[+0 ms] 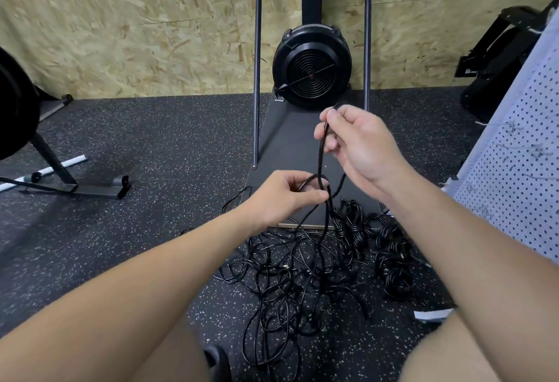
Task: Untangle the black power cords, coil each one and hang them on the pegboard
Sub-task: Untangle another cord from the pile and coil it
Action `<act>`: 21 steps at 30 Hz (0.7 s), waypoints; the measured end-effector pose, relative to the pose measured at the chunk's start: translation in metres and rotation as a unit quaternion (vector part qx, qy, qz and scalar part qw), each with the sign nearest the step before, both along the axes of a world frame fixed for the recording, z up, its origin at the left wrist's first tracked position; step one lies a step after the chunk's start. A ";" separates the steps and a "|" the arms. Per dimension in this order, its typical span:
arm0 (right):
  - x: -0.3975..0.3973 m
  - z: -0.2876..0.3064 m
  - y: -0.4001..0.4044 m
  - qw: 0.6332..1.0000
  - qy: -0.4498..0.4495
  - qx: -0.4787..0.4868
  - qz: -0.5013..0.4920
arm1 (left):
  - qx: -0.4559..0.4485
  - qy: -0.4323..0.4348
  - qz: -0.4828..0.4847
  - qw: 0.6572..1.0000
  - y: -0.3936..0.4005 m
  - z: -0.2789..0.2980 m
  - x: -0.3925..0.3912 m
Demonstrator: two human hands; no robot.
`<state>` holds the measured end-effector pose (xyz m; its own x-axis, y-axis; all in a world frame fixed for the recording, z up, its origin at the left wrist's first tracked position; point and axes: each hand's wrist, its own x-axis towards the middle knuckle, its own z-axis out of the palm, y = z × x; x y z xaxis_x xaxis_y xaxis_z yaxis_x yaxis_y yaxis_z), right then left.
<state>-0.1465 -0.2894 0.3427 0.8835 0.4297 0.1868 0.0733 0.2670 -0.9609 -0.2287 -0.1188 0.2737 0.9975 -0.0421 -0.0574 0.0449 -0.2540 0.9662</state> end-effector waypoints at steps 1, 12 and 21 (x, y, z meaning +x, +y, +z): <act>0.000 0.000 0.000 1.000 0.007 0.011 0.009 | 0.001 0.002 -0.013 1.000 -0.002 0.000 0.000; 0.003 -0.024 -0.013 0.920 -0.108 -0.376 -0.023 | -0.020 -0.051 0.100 0.993 0.001 0.013 0.015; -0.015 -0.098 -0.007 0.813 -0.034 -0.497 0.301 | -0.168 -0.112 0.128 0.971 0.016 0.046 0.022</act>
<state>-0.1616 -0.2964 0.2444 0.4586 0.7489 -0.4784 0.2783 -0.6322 -0.7231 -0.2069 -0.1030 0.3201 0.9637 0.2300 0.1357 -0.1552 0.0691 0.9855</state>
